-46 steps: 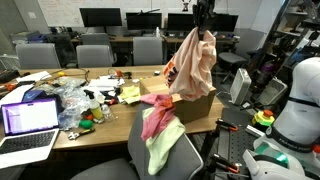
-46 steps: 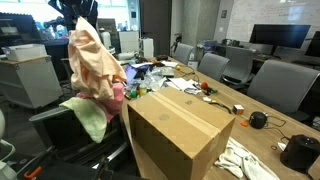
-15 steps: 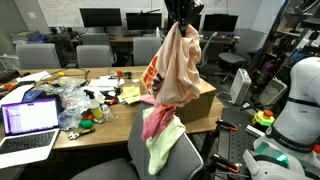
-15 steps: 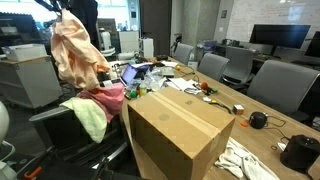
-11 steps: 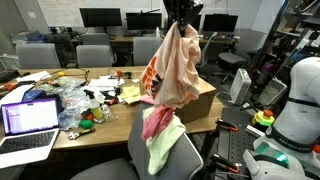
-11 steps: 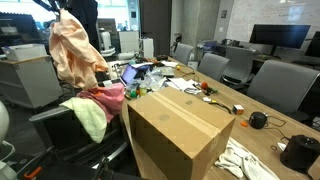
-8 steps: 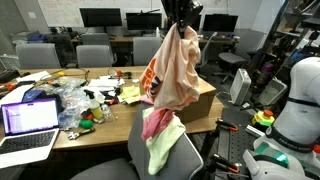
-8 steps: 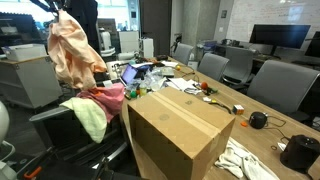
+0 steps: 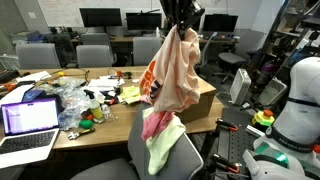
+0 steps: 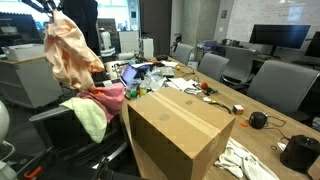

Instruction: Put the green towel, the pink shirt and the peach shirt on the backrest of the chair respectively

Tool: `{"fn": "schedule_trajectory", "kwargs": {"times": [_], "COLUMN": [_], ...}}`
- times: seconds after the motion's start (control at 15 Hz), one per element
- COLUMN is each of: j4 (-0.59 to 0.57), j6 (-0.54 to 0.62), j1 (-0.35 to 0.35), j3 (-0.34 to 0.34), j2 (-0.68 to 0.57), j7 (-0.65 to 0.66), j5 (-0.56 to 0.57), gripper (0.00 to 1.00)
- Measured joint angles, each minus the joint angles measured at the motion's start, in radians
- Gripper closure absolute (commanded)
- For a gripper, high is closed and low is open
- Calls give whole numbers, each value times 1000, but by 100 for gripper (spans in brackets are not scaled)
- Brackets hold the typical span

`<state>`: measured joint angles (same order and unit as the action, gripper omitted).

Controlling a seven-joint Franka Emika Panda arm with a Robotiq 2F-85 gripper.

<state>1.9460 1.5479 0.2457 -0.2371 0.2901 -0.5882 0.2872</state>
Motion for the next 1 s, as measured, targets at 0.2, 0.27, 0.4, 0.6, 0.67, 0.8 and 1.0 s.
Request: {"fn": "schedule_trajectory", "kwargs": {"times": [0.2, 0.27, 0.4, 0.6, 0.67, 0.8, 1.0], "j4": [2, 2, 4, 6, 7, 9, 9], "j6": [-9, -13, -23, -40, -44, -51, -60], "j1": [15, 21, 33, 45, 47, 51, 51], "j3": [-16, -20, -25, -30, -31, -31, -31], "j2": [4, 6, 9, 11, 11, 11, 11], "j7": [17, 20, 26, 32, 33, 35, 36], "j5": [6, 6, 6, 6, 6, 6, 6], "gripper": [98, 98, 98, 98, 98, 98, 98]}}
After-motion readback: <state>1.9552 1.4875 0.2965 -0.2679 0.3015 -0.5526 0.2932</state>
